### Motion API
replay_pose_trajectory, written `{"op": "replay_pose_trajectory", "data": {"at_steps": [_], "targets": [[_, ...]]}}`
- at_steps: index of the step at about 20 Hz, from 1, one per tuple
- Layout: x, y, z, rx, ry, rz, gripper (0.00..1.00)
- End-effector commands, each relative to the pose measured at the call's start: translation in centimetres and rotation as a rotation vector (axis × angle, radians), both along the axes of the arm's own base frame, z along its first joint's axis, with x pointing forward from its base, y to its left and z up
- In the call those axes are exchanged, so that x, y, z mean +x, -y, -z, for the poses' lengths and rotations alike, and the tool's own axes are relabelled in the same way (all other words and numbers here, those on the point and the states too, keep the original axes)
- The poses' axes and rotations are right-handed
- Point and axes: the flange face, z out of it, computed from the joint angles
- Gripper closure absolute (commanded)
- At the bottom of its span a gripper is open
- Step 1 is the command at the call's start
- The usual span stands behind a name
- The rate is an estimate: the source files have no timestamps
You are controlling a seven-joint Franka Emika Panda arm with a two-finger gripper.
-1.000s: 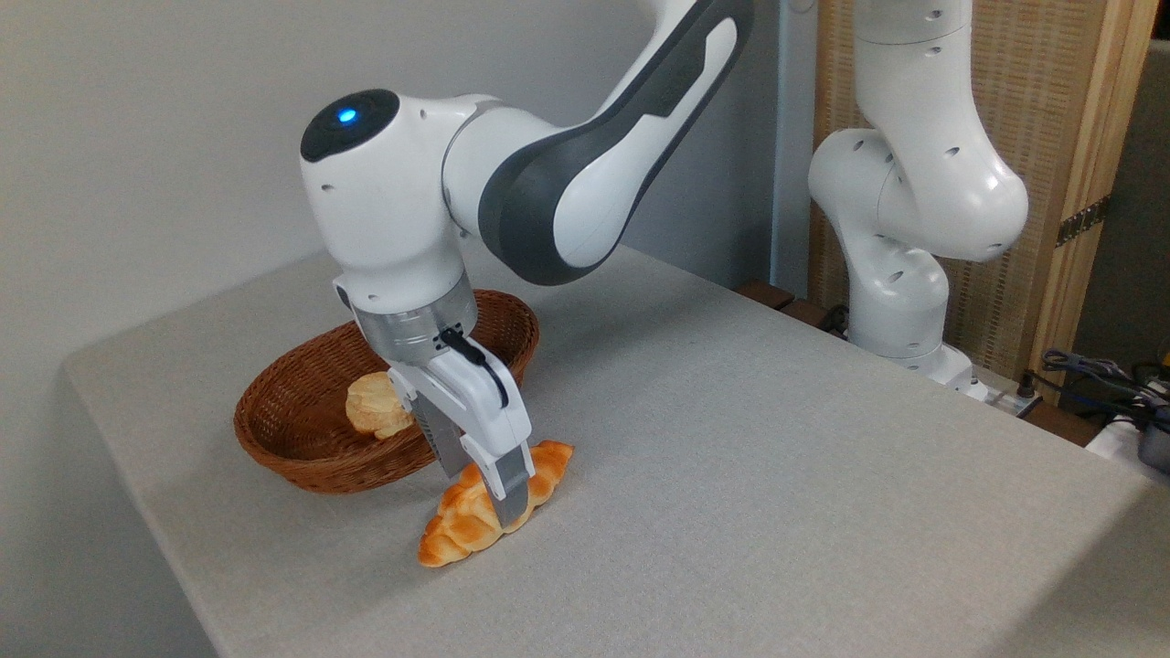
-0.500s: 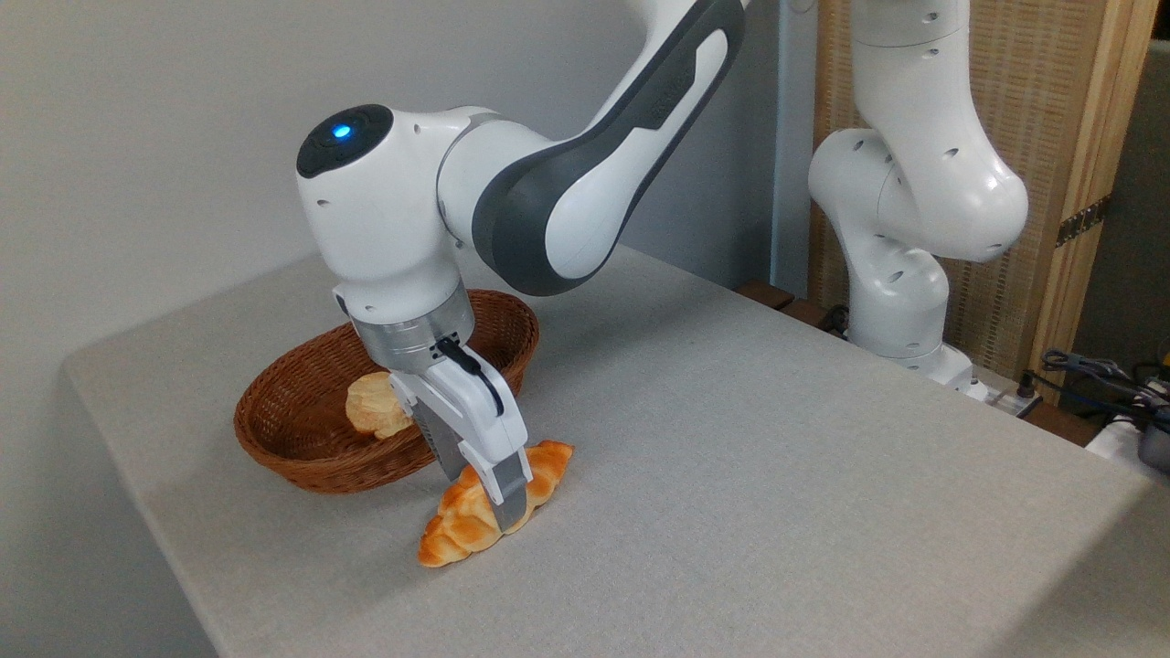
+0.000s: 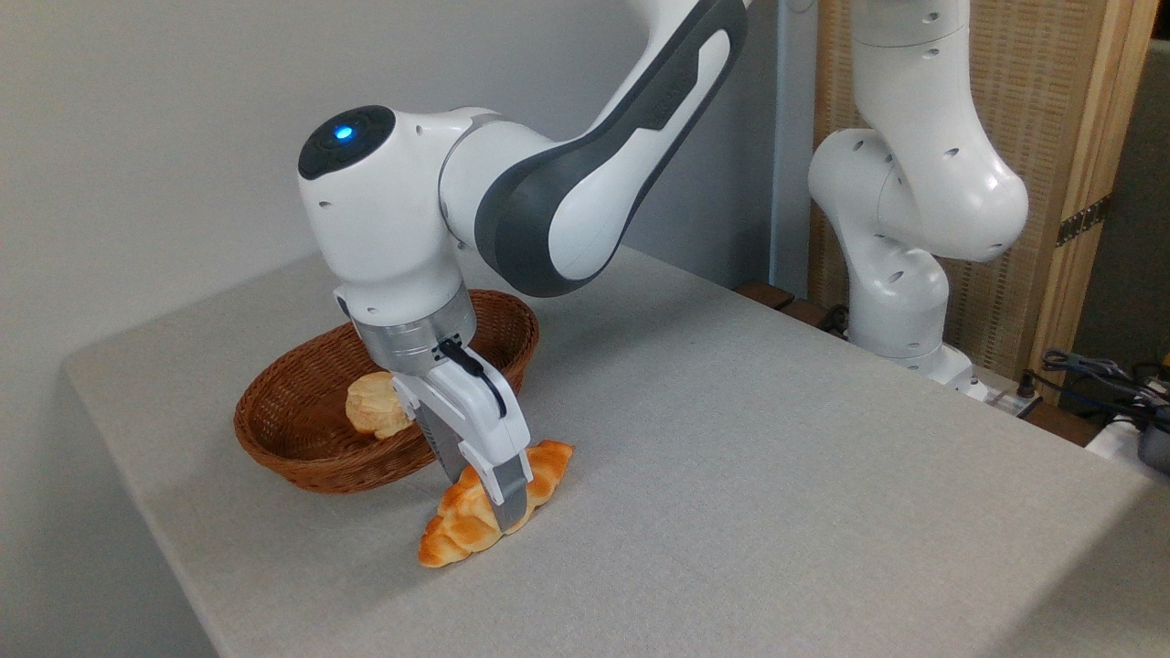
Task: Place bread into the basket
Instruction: 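Close the gripper around the middle of the braided roll, then lift the braided roll and carry it over the wicker basket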
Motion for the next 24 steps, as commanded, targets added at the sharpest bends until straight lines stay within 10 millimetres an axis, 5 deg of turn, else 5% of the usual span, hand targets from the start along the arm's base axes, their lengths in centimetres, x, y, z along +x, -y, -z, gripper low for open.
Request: {"op": "replay_pose_trajectory", "data": {"at_steps": [1,6,10,14,17,19,24], "targets": [[-0.3,-0.4,-0.3,-0.009,-0.007,0.013,0.64],[-0.3,-0.6,-0.8,-0.009,-0.001,0.007,0.64],[-1.0,-2.2,-5.2,-0.017,0.042,-0.022,0.63],[-1.4,-1.5,-8.7,-0.028,0.074,-0.014,0.63],[-1.4,0.2,-11.7,-0.105,0.105,-0.028,0.60],[-1.5,3.5,-13.0,-0.137,0.119,-0.021,0.60],[-2.2,9.5,-12.3,-0.145,0.104,0.015,0.60]]}}
